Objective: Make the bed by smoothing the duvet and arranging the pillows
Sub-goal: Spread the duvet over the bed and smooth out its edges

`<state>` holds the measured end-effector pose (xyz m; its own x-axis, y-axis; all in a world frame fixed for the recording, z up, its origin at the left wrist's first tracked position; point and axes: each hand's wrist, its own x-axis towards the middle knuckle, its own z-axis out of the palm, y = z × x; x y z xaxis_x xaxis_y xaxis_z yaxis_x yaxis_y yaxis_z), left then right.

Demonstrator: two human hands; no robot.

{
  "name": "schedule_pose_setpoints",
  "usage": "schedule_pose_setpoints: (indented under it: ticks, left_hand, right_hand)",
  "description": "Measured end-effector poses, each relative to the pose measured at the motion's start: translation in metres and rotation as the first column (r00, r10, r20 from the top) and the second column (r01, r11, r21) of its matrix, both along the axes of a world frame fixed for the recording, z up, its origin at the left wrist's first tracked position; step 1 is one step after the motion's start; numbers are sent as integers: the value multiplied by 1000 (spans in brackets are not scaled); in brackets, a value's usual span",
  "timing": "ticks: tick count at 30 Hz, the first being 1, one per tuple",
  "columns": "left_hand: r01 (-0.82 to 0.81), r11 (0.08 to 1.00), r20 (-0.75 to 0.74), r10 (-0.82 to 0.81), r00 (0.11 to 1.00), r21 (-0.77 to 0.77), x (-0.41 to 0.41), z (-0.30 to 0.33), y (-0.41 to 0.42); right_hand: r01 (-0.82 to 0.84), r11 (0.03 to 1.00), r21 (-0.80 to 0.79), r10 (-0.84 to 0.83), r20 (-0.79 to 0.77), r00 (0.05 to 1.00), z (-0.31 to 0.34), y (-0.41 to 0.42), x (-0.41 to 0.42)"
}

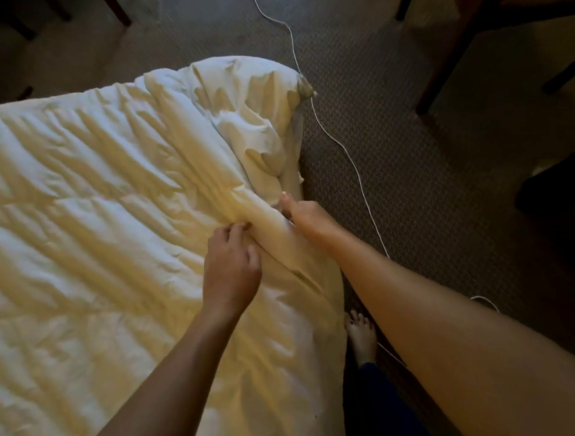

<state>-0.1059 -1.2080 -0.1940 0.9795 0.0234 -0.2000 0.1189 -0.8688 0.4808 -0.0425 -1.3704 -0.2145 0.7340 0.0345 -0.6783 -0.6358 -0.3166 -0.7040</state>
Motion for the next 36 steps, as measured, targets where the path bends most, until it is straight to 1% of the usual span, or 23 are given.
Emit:
schedule_pose_setpoints:
  ticks: [1, 3, 6, 7, 8, 9, 10, 11, 13, 14, 16, 19, 21, 23, 24, 26, 28, 31, 33, 36]
  left_hand:
    - [-25, 1000, -8, 25, 1000, 10, 11, -1, -2]
    - [-72, 997, -34, 73, 997, 18, 30, -3, -7]
    - [-113, 993, -56, 111, 992, -30, 54, -2, -12]
    - [-121, 991, -56, 118, 991, -49, 61, -2, -14]
    - [-130, 990, -56, 126, 990, -61, 67, -1, -14]
    - [-136, 989, -51, 132, 990, -65, 72, 0, -15]
    - [-137, 989, -41, 134, 990, -64, 77, 0, -16]
    - [-130, 990, -31, 128, 991, -60, 81, 1, -16]
    - [-91, 994, -21, 89, 996, -59, 88, 2, -18]
    - [-74, 995, -21, 72, 997, -63, 92, 2, -20]
    - [-62, 996, -37, 60, 998, -67, 99, 1, -24]
    - [-3, 999, -39, 1, 999, -48, 111, -6, -31]
    - [46, 999, -35, -46, 998, -14, 117, -12, -34]
    - [64, 998, -64, -62, 996, 25, 123, -17, -37]
    - [65, 997, -93, -61, 994, 43, 126, -19, -38]
    - [71, 995, -169, -59, 984, 69, 129, -19, -37]
    - [75, 996, -227, -61, 972, 56, 135, -14, -34]
    - [59, 998, -227, -57, 972, 3, 141, -6, -27]
    - [58, 998, -220, -59, 974, -12, 138, 2, -22]
    - [67, 997, -216, -71, 974, -24, 135, 15, -17]
  right_hand:
    - [-6, 999, 32, 7, -18, 1000, 1, 5, 12]
    - [43, 996, 78, -35, -107, 994, -2, 12, 31]
    - [73, 977, 200, -20, -257, 966, -5, 18, 48]
    - [110, 968, 227, -47, -266, 963, -6, 18, 53]
    - [170, 957, 237, -110, -249, 962, -4, 15, 60]
    - [264, 935, 236, -218, -203, 954, -3, 10, 67]
    - [365, 904, 222, -346, -122, 930, -2, 1, 75]
    - [451, 876, 174, -455, -17, 890, -3, -14, 83]
    - [562, 827, 27, -556, 183, 811, -7, -48, 93]
    - [590, 807, -32, -568, 237, 789, -15, -62, 96]
    - [573, 811, -118, -536, 242, 808, -29, -74, 97]
    - [457, 877, -147, -425, 205, 882, -43, -74, 99]
    - [466, 866, -181, -425, 226, 877, -52, -83, 99]
    - [487, 840, -237, -446, 209, 871, -58, -90, 97]
    - [480, 839, -256, -447, 178, 876, -61, -90, 97]
    - [454, 852, -259, -454, 66, 889, -58, -88, 98]
    - [418, 864, -282, -440, -15, 898, -53, -92, 98]
    - [312, 876, -369, -359, -65, 931, -42, -107, 100]
    - [281, 887, -367, -326, -66, 943, -32, -106, 107]
    - [286, 907, -310, -303, -4, 953, -13, -97, 120]
